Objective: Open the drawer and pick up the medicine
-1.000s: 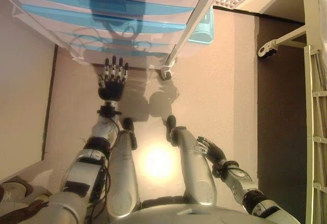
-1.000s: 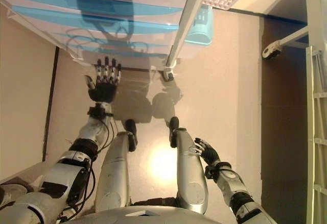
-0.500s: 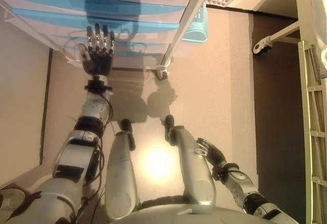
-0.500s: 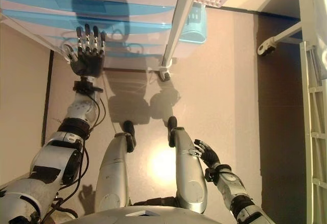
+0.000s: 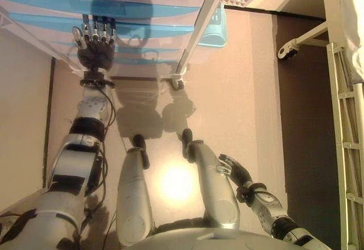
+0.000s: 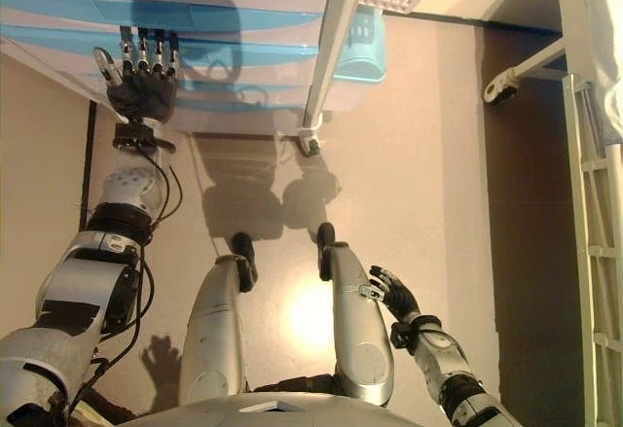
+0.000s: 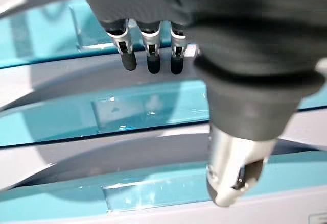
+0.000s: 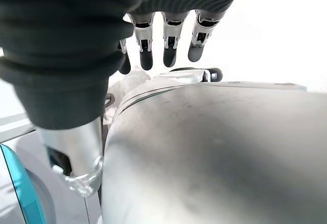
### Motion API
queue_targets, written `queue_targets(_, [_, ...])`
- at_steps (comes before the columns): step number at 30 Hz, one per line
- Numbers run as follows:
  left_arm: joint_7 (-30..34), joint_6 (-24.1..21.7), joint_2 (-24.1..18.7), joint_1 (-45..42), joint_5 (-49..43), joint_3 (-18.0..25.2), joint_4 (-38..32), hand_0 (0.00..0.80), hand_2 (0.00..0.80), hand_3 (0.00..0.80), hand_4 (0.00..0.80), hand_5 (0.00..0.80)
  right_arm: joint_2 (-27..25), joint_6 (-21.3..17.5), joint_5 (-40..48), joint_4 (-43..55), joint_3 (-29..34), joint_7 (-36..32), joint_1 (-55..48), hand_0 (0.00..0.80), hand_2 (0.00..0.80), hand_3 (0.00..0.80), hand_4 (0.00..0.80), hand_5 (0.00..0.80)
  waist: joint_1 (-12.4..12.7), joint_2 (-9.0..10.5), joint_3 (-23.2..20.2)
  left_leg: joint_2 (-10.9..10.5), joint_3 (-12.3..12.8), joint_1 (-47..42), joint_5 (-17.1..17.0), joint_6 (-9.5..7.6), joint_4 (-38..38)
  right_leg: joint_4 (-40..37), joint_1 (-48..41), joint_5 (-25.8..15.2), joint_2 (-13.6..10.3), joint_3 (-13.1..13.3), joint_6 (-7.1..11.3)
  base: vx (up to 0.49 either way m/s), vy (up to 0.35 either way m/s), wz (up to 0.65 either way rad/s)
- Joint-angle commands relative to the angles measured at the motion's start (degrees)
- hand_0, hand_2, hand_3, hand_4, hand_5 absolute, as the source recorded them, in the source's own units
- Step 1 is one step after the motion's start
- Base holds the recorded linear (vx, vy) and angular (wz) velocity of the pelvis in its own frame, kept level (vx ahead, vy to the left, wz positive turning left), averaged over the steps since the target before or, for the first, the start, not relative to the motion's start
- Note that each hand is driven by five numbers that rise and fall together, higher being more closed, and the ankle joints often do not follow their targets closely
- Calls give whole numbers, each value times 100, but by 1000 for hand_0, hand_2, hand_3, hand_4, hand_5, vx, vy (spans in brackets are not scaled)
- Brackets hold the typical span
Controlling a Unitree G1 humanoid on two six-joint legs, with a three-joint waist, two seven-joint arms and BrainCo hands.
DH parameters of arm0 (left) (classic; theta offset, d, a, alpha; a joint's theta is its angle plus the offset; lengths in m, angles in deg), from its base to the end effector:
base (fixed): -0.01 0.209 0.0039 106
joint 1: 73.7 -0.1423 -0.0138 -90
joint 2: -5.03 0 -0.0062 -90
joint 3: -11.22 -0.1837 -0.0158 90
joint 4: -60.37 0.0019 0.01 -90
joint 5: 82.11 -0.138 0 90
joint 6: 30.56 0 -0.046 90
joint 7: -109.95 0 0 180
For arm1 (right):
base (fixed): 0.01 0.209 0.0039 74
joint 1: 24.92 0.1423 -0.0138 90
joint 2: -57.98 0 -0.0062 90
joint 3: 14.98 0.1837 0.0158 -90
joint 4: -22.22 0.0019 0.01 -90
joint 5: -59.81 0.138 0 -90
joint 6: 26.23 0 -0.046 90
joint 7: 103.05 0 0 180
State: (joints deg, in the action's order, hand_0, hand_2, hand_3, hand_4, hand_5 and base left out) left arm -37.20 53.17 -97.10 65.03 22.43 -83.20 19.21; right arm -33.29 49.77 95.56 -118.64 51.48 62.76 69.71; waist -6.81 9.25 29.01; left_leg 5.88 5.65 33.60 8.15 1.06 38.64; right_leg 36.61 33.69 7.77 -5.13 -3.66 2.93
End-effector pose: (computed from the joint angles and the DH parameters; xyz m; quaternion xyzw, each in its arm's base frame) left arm 0.3406 0.2405 0.1483 -0.5706 -0.2590 -0.1571 0.7634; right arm 0.1539 -0.1979 -0.0770 0.0875 0.3024 0.1005 0.9438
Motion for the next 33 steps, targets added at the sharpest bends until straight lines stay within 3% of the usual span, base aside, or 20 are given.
queue_targets(1, [77,151,-143,124,-233,-5,140,0,0,0,0,0,-227,-126,117,101,-308,-39,-576,0,0,0,0,0,-38,-83,-300,-170,335,-75,479,-224,29,-89,-40,-146,214,-88,95,0,0,0])
queue_targets(8, [216,364,80,-188,-296,-75,83,0,0,0,0,0,-200,-74,80,229,-298,44,-552,0,0,0,0,0,7,-114,-238,-224,341,-152,462,-226,-102,-175,-92,-155,226,-102,110,0,0,0])
queue_targets(18, [347,281,561,-913,-415,-125,76,0,0,0,0,0,-122,3,100,429,-291,229,-519,0,0,0,0,0,115,-126,-139,-284,323,-243,392,-203,-293,-302,-185,-180,231,-179,127,0,0,0])
queue_targets(33, [529,214,624,-1136,-158,50,202,0,0,0,0,0,-127,18,112,441,-236,183,-527,0,0,0,0,0,145,-99,-114,-294,333,-285,415,-206,-300,-316,-221,-176,220,-218,133,0,0,0])
